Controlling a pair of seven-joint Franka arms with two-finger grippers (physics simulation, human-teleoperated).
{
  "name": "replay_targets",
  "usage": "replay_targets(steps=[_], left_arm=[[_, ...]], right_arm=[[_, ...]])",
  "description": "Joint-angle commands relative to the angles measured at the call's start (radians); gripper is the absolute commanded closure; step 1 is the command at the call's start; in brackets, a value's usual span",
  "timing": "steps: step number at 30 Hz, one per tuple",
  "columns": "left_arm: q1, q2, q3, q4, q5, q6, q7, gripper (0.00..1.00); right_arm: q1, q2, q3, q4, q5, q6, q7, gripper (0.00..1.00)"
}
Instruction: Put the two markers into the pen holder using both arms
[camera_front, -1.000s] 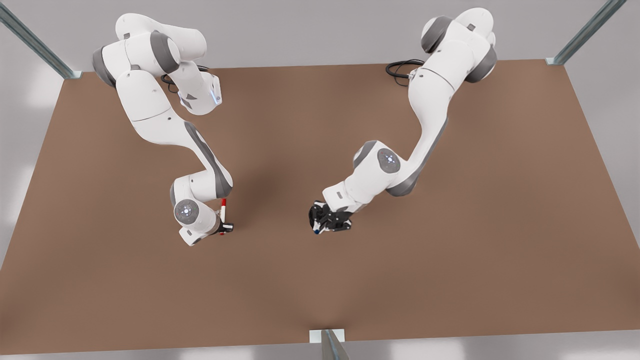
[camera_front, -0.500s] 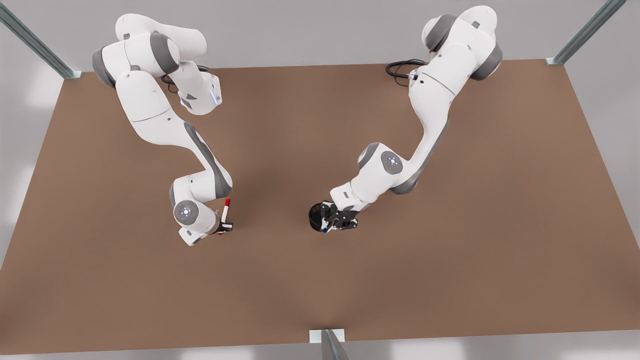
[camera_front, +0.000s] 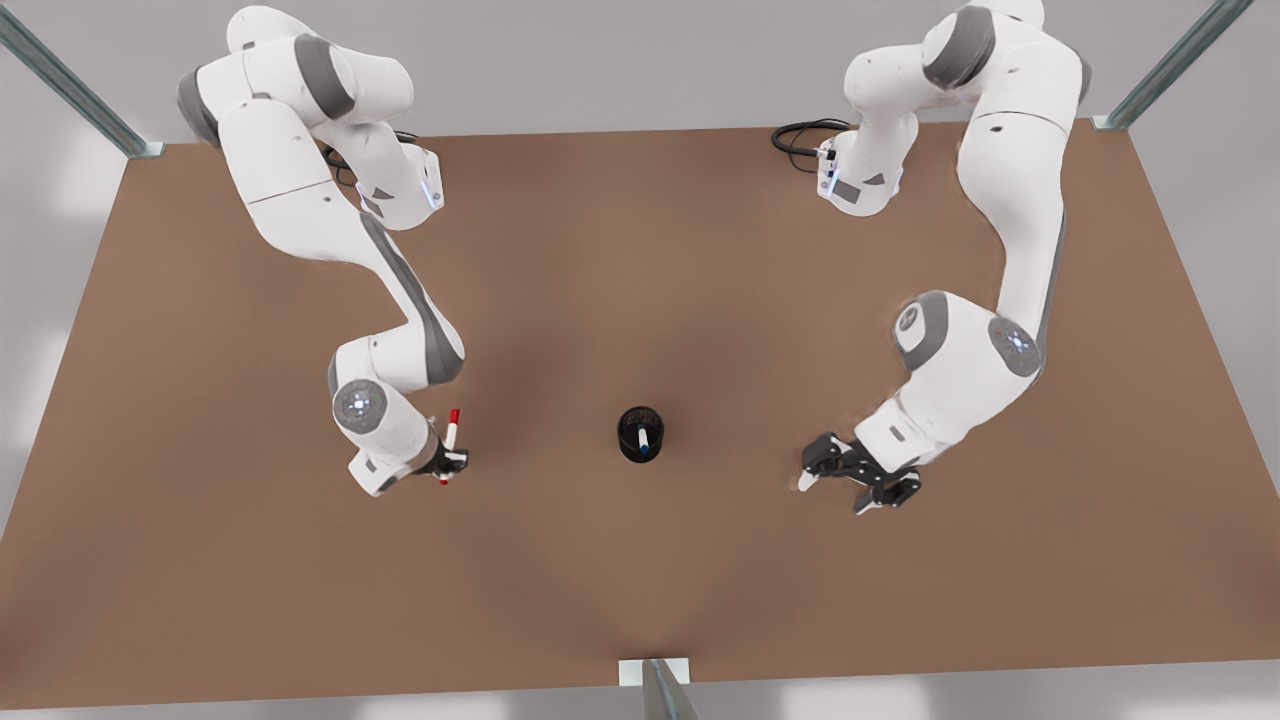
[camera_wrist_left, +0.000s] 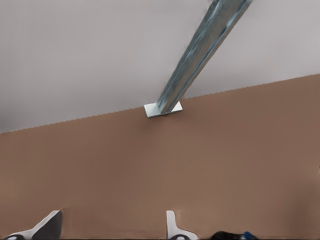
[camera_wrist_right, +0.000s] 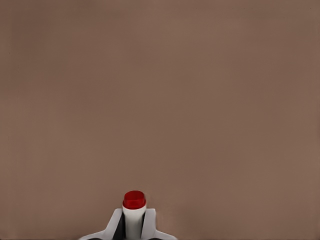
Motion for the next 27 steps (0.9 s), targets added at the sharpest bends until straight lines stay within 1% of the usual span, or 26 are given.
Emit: replay_targets(steps=[1,2,3,4,5,6,7,10,12,14,15,16,18,19,20,21,22,24,26,27], left_arm=[[0.033,-0.007,0.021,0.089,0.256,-0.680,0.044,0.00],[0.034,-0.082,0.027,0.090,0.313,-0.685,-0.070,0.00],[0.050,-0.140,0.036,0.090,0.310,-0.722,-0.142,0.00],[0.036,-0.207,0.080,0.087,0.280,-0.736,-0.163,0.00],[-0.054,-0.281,0.217,0.059,0.177,-0.736,-0.163,0.00],[-0.119,-0.372,0.315,-0.036,0.079,-0.726,-0.154,0.00],[-0.127,-0.390,0.318,-0.042,0.079,-0.726,-0.154,0.00],[-0.122,-0.363,0.318,-0.030,0.085,-0.725,-0.153,0.00],[-0.124,-0.346,0.320,-0.030,0.088,-0.725,-0.153,0.00],[-0.124,-0.341,0.320,-0.030,0.086,-0.725,-0.154,0.00],[-0.122,-0.341,0.318,-0.030,0.082,-0.725,-0.156,0.00],[-0.127,-0.341,0.318,-0.030,0.083,-0.726,-0.153,0.00],[-0.133,-0.341,0.317,-0.030,0.085,-0.726,-0.153,0.00],[-0.133,-0.330,0.315,-0.030,0.086,-0.725,-0.153,0.00],[-0.133,-0.330,0.315,-0.030,0.086,-0.725,-0.153,0.00],[-0.133,-0.329,0.315,-0.030,0.086,-0.725,-0.153,0.00],[-0.133,-0.327,0.317,-0.030,0.086,-0.725,-0.153,0.00],[-0.134,-0.321,0.315,-0.030,0.086,-0.725,-0.153,0.00],[-0.134,-0.320,0.315,-0.030,0.085,-0.725,-0.153,0.00],[-0.134,-0.313,0.315,-0.030,0.085,-0.725,-0.153,0.00]], right_arm=[[0.005,-0.018,0.034,0.072,-0.014,-0.115,0.031,0.79],[0.005,-0.028,0.058,0.098,-0.015,-0.114,0.031,0.79],[0.006,-0.042,0.089,0.127,-0.031,-0.110,0.030,0.79],[0.006,-0.042,0.124,0.168,-0.060,-0.101,0.053,0.79],[0.006,-0.042,0.153,0.204,-0.074,-0.098,0.061,0.79],[0.006,-0.042,0.184,0.209,-0.095,-0.034,0.067,0.79],[0.011,-0.038,0.199,0.209,-0.097,0.032,0.076,0.79],[0.057,-0.035,0.199,0.224,-0.109,0.173,0.076,0.79],[0.098,-0.024,0.199,0.287,-0.110,0.178,0.076,0.79],[0.120,-0.004,0.198,0.299,-0.126,0.293,0.076,0.79],[0.150,0.011,0.196,0.327,-0.123,0.328,0.080,0.79],[0.166,0.048,0.196,0.389,-0.126,0.340,0.080,0.79],[0.221,0.080,0.182,0.423,-0.143,0.403,0.080,0.79],[0.251,0.100,0.169,0.442,-0.185,0.425,0.080,0.79],[0.331,0.134,0.095,0.509,-0.190,0.426,0.103,0.79],[0.392,0.133,0.034,0.514,-0.190,0.425,0.163,0.79],[0.472,0.133,-0.051,0.514,-0.192,0.425,0.225,0.79],[0.480,0.137,-0.060,0.506,-0.227,0.446,0.228,0.79],[0.471,0.139,-0.063,0.443,-0.265,0.538,0.228,0.79],[0.476,0.143,-0.065,0.431,-0.293,0.543,0.228,0.79]])
